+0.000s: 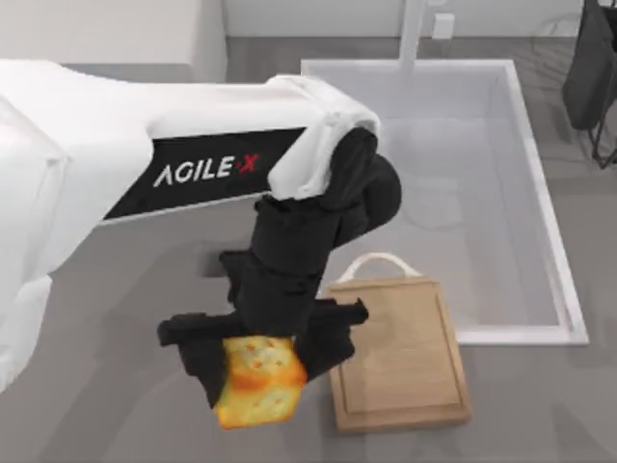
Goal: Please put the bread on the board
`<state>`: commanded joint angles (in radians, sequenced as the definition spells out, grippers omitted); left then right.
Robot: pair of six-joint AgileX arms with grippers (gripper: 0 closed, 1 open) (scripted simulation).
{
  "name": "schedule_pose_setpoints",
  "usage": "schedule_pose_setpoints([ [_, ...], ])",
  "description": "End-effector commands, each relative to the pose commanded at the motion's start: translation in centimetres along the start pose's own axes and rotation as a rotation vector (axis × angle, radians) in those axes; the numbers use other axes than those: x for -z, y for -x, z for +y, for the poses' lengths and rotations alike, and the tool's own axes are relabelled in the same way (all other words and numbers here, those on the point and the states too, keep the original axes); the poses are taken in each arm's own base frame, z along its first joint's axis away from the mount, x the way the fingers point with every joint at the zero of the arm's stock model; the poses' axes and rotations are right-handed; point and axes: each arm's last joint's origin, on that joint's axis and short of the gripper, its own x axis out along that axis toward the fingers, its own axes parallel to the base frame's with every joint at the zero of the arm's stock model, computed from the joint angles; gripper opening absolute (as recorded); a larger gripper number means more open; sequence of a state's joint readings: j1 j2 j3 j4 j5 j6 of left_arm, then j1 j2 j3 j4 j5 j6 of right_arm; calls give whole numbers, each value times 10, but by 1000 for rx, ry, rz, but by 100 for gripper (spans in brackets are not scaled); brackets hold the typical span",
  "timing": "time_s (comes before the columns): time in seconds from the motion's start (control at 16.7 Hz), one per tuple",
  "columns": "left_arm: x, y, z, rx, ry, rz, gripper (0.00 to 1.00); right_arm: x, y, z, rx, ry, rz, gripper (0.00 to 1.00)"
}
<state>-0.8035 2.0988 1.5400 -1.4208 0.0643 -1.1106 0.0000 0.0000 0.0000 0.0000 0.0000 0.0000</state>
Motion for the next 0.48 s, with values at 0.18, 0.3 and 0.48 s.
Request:
schedule_pose_setpoints([
  [0.18, 9, -1, -27, 2, 346, -18, 0, 0, 0, 0, 0, 0, 0, 100],
  [0.3, 12, 4, -43, 47, 565, -36, 0, 0, 0, 0, 0, 0, 0, 100],
  [0.48, 12, 18, -63, 162, 849, -49, 0, 0, 0, 0, 0, 0, 0, 100],
])
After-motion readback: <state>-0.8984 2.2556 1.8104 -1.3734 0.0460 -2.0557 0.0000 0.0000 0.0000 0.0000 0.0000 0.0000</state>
